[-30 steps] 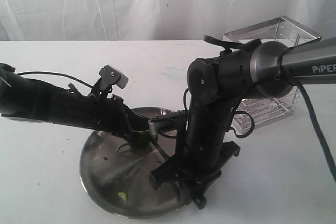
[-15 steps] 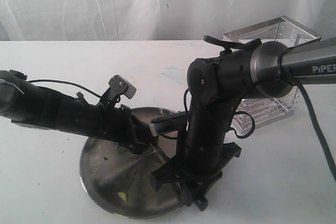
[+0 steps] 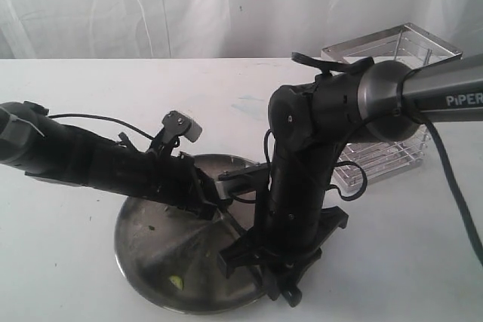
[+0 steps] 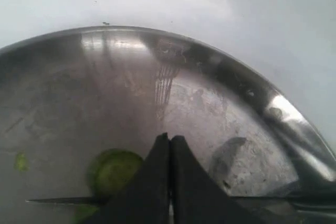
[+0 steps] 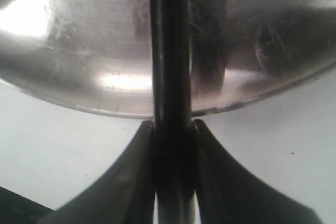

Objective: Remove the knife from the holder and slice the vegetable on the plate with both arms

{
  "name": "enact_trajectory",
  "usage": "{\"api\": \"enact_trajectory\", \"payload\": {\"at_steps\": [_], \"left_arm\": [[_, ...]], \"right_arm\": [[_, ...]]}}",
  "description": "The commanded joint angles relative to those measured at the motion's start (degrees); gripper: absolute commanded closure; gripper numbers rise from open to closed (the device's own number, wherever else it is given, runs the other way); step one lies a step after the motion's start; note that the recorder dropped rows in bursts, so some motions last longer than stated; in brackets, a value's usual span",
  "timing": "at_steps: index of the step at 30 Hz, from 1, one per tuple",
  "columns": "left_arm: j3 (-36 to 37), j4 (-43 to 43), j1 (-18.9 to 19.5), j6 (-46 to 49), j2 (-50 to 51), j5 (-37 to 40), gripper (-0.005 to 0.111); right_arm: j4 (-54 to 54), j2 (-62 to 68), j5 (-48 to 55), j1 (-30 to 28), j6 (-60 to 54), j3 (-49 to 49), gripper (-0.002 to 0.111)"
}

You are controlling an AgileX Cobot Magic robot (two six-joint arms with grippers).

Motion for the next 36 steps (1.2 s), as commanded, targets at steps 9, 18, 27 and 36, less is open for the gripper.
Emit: {"api": "enact_trajectory", "payload": {"at_steps": [9, 18, 27, 36], "left_arm": [[1.08, 9.67, -0.38, -7.03, 1.18, -3.59, 0.107], [1.08, 1.52, -0.38, -3.35, -5.12, -3.99, 0.107], [1.08, 3.66, -0.38, -4.82, -15.59, -4.75, 0.107], [1.55, 45.33, -0.25, -20.96, -21.17, -6.91, 0.107]], "right_arm": [[-5.85, -0.23, 1.85, -0.17, 4.3, -0.48, 0.108], [-7.3, -0.23, 1.23, -0.17, 5.2, -0.48, 0.108], [-7.3, -0.23, 1.87, -0.17, 5.2, -0.48, 0.108], [-7.87, -6.24, 1.43, -0.17, 4.97, -0.48, 0.108]]}}
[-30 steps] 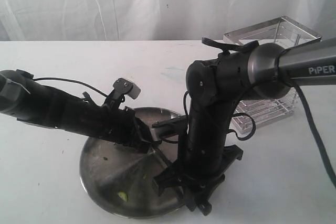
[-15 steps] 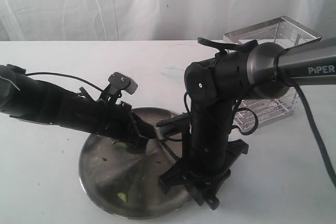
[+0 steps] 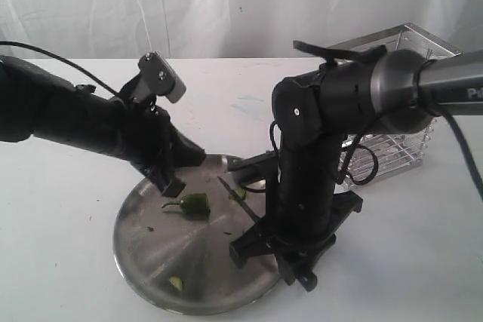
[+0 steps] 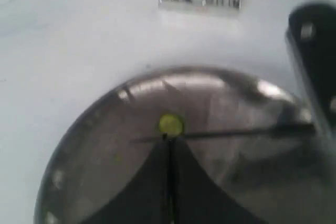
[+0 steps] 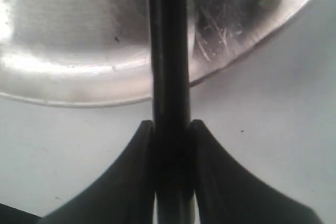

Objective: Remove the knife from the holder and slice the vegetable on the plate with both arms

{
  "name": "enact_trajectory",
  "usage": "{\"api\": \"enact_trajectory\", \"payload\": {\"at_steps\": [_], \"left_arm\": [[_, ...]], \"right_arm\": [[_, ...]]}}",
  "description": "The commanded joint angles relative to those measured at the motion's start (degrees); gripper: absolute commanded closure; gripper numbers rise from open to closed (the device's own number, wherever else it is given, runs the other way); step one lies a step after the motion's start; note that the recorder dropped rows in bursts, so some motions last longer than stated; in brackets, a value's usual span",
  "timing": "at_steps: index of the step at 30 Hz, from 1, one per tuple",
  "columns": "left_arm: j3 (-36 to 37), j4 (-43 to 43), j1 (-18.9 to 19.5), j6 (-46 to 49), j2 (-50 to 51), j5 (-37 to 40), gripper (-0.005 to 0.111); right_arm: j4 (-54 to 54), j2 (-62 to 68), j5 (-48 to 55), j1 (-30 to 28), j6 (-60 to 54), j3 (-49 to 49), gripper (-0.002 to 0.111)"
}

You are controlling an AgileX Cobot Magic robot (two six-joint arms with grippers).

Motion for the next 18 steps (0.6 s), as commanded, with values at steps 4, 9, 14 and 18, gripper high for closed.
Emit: {"api": "enact_trajectory", "payload": {"at_steps": [4, 9, 14, 18], "left_arm": [[2.32, 25.72, -0.1, 1.45, -0.43, 5.73, 0.106], [4.2, 25.08, -0.1, 13.4, 2.08, 0.31, 0.063], [2.71, 2.91, -0.1, 29.29, 8.59, -0.81, 0.048], [0.7, 2.64, -0.1, 29.53, 11.62, -2.49, 0.048]], "right_arm": [[-1.01, -6.95, -0.12, -0.21, 0.01, -0.13, 0.108], [-1.71, -8.27, 0.0, -0.21, -0.66, -0.02, 0.108], [-1.71, -8.27, -0.13, -0.21, -0.76, -0.02, 0.108], [-1.71, -8.27, -0.01, -0.21, -0.78, -0.02, 0.108]]}}
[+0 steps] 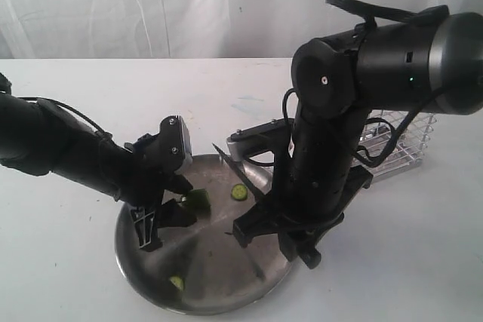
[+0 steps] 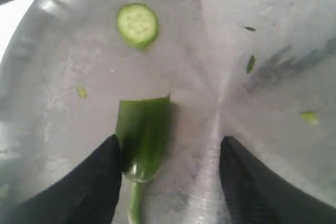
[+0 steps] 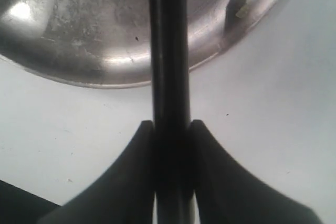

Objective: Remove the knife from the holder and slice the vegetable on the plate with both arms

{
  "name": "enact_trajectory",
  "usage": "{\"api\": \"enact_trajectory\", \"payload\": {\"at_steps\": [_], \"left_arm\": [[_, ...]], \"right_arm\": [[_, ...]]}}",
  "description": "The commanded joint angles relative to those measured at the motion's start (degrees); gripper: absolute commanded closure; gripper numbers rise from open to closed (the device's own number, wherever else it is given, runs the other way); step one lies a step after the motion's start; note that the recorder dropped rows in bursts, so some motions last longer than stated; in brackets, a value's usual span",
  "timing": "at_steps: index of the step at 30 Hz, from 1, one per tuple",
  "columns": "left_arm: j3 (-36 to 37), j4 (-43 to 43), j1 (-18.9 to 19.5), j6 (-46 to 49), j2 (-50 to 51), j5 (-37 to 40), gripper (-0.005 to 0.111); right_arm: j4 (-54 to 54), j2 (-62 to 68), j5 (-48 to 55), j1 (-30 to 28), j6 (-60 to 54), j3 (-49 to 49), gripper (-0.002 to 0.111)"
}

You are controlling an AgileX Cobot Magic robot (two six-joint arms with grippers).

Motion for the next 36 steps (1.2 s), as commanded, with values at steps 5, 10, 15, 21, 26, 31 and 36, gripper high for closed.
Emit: {"api": "enact_trajectory", "payload": {"at_steps": [5, 10, 15, 21, 26, 31, 36], "left_arm": [[-1.49, -2.18, -0.21, 3.41, 1.9, -0.17, 0.101], [-1.49, -2.18, -0.21, -2.59, -0.24, -0.32, 0.107], [-1.49, -0.4, -0.21, -13.95, -2.1, 0.25, 0.107], [-1.49, 14.35, -0.21, -24.64, -2.09, 6.32, 0.107], [-1.49, 14.6, -0.21, -28.29, -2.09, 4.16, 0.095], [-1.49, 14.6, -0.21, -28.43, -2.09, 6.93, 0.07], [-1.49, 13.17, -0.21, -28.43, -2.35, 7.18, 0.055]], "right_arm": [[-0.48, -0.62, -0.13, -0.21, -1.24, 0.06, 0.108], [-0.48, -0.62, -0.13, -0.21, -1.67, 0.06, 0.108], [-0.26, -0.62, -1.82, -0.21, -1.65, 0.06, 0.108], [0.22, -0.62, -2.65, -0.21, -1.65, 0.06, 0.108], [0.77, -0.62, -2.4, -0.21, -1.65, 0.06, 0.108], [0.77, -0.62, -2.28, -0.21, -1.65, 0.06, 0.108], [0.77, -0.62, -1.6, -0.21, -1.65, 0.06, 0.108]]}}
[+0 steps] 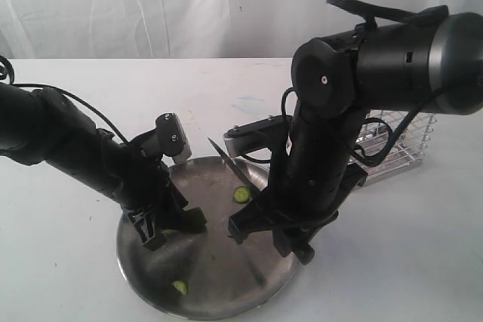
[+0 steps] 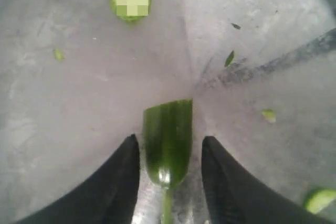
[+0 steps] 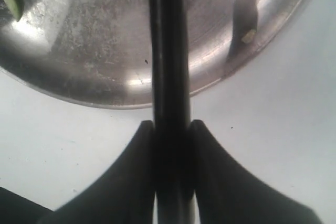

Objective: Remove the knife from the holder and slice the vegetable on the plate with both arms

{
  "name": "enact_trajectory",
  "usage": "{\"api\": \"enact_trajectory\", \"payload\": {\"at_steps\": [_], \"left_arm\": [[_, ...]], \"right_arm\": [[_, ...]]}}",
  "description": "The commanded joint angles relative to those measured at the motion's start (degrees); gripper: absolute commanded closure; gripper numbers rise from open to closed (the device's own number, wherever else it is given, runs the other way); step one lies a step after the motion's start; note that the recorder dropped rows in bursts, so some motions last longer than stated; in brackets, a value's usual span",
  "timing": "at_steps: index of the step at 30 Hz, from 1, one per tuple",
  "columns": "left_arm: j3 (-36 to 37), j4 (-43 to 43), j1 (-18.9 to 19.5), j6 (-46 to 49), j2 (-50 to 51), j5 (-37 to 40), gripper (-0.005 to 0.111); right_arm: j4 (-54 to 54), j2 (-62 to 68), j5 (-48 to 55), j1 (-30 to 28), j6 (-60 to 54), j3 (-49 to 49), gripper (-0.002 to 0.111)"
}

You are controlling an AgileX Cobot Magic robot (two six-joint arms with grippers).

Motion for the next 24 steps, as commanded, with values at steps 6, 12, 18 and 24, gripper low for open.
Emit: {"api": "enact_trajectory", "payload": {"at_steps": [6, 12, 18, 24], "left_arm": [[-2.17, -0.5, -0.31, -4.41, -5.87, 1.76, 0.051], [-2.88, 13.39, 0.29, -22.83, -12.7, 2.6, 0.091], [-2.88, 21.19, 0.75, -38.3, -12.47, 2.73, 0.107], [-2.88, 16.86, 0.75, -38.41, -11.67, -1.4, 0.107]], "right_arm": [[-0.12, -0.62, 1.88, 2.64, 2.11, 0.06, 0.108], [-4.07, -0.14, -3.57, 9.22, 13.86, 0.06, 0.108], [-6.11, 2.19, -5.93, 14.29, 23.83, 0.06, 0.108], [-6.26, 5.25, -9.38, 16.5, 28.86, 0.06, 0.108]]}}
